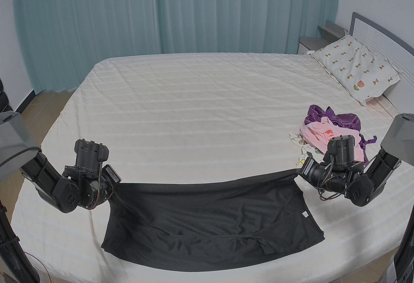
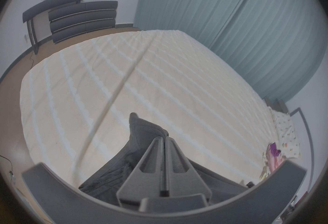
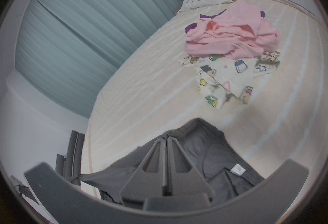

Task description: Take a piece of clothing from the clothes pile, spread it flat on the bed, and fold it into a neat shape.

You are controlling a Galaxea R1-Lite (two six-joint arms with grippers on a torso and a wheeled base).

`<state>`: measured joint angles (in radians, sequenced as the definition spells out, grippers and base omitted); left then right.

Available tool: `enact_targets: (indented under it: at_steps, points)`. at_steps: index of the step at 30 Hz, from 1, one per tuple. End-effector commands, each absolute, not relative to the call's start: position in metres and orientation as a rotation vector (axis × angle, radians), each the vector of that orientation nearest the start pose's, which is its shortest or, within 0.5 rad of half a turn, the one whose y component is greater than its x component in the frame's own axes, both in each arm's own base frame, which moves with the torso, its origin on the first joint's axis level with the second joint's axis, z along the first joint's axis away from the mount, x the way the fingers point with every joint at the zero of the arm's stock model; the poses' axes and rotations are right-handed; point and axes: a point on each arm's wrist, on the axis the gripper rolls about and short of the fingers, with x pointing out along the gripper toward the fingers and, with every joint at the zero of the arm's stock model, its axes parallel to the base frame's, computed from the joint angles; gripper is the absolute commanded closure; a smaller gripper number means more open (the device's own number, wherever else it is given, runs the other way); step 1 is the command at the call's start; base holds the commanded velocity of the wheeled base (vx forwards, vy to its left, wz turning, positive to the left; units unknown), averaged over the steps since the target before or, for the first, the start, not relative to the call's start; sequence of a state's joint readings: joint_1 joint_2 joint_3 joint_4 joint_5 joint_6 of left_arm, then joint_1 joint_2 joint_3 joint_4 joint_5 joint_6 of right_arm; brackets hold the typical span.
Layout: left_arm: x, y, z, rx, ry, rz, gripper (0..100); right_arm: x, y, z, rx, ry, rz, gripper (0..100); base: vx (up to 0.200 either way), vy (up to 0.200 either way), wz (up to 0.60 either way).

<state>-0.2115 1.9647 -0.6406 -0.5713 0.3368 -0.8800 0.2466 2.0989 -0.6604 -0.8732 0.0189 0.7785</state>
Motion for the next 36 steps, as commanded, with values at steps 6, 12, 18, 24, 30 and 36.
enact_targets:
  at_steps: [6, 12, 18, 24, 30, 36]
  points:
    - [0.279, -0.063, 0.019, -0.511, 0.781, 0.431, 100, 0.294, 0.076, 0.016, 0.63, 0.78, 0.026, 100, 0.0, 0.0, 0.0]
    - [0.273, -0.073, -0.002, -0.456, 0.861, 0.422, 100, 0.282, 0.078, 0.001, 0.548, 0.858, 0.052, 100, 0.0, 0.0, 0.0]
    - [0.265, -0.074, -0.015, -0.403, 0.922, 0.426, 100, 0.279, 0.079, -0.012, 0.507, 0.901, 0.05, 100, 0.0, 0.0, 0.0]
    - [0.256, -0.072, -0.019, -0.349, 0.96, 0.418, 100, 0.274, 0.08, -0.02, 0.47, 0.934, 0.053, 100, 0.0, 0.0, 0.0]
    - [0.253, -0.073, -0.027, -0.313, 0.994, 0.413, 100, 0.271, 0.082, -0.024, 0.452, 0.956, 0.049, 100, 0.0, 0.0, 0.0]
    - [0.254, -0.074, -0.032, -0.308, 1.004, 0.414, 100, 0.27, 0.082, -0.029, 0.43, 0.968, 0.043, 100, 0.0, 0.0, 0.0]
